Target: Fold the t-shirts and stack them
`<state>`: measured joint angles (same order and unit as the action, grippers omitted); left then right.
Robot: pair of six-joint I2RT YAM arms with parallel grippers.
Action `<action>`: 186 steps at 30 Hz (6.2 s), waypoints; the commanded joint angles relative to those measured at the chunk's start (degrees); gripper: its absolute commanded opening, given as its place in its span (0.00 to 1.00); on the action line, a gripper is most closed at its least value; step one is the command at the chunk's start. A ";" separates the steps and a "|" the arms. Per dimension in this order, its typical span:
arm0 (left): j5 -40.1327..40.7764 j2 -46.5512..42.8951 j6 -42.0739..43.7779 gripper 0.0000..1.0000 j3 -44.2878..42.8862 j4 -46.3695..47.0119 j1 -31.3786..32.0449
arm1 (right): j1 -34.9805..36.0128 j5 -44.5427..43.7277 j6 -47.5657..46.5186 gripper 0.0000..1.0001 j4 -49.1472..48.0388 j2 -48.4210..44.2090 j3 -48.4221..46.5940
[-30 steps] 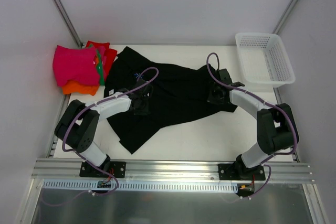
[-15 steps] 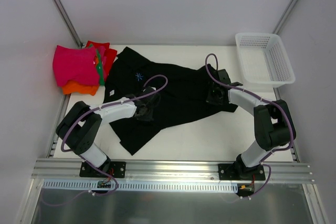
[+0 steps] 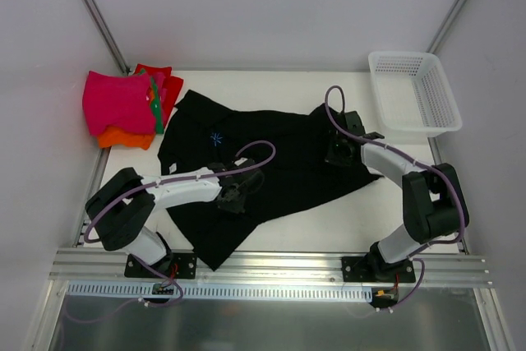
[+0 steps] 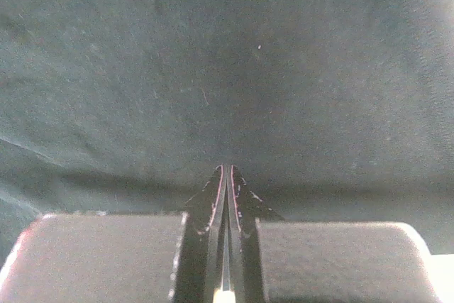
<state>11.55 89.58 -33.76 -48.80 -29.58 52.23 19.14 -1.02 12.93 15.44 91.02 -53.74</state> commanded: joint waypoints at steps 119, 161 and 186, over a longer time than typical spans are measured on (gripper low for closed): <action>1.89 -11.45 -20.73 0.00 4.07 -23.06 22.39 | 32.99 -24.39 26.55 0.01 37.05 -22.10 2.14; -2.68 23.62 -5.26 0.79 -46.30 7.17 -49.84 | 11.10 -4.27 -3.96 1.00 18.75 -24.41 2.14; -4.43 25.03 -13.17 0.73 -34.79 8.22 -58.38 | 3.37 5.41 -3.87 0.99 14.70 -18.07 3.64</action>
<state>9.23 114.32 -45.54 -84.42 -21.74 -6.20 23.22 3.38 9.76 31.11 73.78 -50.00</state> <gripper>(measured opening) 0.731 0.993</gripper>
